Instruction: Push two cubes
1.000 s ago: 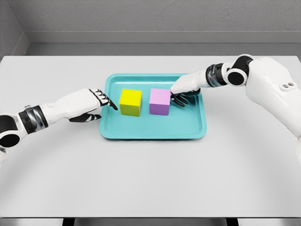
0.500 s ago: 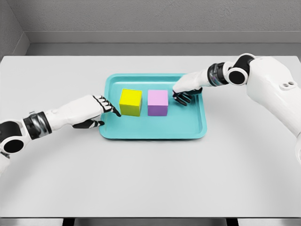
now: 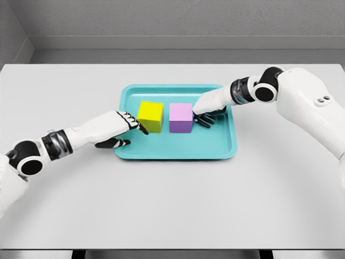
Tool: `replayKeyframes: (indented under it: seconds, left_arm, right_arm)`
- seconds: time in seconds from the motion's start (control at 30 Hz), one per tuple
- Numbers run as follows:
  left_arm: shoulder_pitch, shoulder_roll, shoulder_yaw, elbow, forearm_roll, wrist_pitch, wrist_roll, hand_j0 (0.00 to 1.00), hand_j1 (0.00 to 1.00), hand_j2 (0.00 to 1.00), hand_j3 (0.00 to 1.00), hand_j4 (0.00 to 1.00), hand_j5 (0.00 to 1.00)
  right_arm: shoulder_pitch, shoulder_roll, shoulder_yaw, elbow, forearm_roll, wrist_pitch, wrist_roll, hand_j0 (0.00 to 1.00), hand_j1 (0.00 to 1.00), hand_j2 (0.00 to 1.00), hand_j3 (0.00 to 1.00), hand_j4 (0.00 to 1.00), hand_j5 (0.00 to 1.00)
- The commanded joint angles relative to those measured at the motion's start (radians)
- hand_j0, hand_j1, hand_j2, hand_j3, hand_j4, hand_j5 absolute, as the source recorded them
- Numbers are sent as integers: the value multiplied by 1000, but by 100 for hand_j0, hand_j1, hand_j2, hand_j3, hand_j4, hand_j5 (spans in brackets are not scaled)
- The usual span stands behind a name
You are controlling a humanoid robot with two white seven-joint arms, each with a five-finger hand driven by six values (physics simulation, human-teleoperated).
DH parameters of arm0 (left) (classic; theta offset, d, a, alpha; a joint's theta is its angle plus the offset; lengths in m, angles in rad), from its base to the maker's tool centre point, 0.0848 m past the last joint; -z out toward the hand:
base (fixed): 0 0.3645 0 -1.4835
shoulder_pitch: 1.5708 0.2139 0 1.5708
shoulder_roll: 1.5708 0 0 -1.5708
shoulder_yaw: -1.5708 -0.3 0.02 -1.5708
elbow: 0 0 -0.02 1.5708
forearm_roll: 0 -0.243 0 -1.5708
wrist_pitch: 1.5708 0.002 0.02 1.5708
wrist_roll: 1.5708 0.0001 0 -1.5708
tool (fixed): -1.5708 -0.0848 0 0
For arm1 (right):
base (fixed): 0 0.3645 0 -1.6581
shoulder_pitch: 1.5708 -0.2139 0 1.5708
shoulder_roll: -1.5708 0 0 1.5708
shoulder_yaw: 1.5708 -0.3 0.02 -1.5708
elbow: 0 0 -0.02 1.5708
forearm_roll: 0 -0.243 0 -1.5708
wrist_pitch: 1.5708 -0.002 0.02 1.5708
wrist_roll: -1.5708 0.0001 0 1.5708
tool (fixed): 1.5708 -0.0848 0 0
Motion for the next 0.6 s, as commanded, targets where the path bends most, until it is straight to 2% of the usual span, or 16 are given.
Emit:
replayKeyframes:
  seconds: [0.0, 0.2, 0.43, 0.5, 0.57]
  left_arm:
    - [0, -17, 0, 25, 4, 1, -1, 68, 68, 68, 68, 68, 68]
    - [-6, -28, 0, 37, -4, 1, -1, 68, 68, 68, 68, 68, 68]
    - [-8, 24, 13, 42, 10, 1, 3, 69, 69, 69, 69, 69, 69]
    - [-18, 24, 13, 71, 9, 1, 5, 69, 69, 69, 69, 69, 69]
    - [-58, 24, 12, 113, 10, 1, 6, 69, 69, 69, 69, 69, 69]
  right_arm:
    - [0, 1, 0, -2, -5, 2, 0, 10, 10, 10, 10, 10, 10]
    - [0, -2, 1, 1, -5, 2, 0, 10, 10, 10, 10, 10, 10]
    - [-17, -31, 0, 12, -5, 2, 0, 10, 10, 10, 10, 10, 10]
    - [-25, -48, 30, -14, -5, 2, 0, 10, 10, 10, 10, 10, 10]
    - [-31, -79, 64, -96, -5, 2, 0, 11, 11, 11, 11, 11, 11]
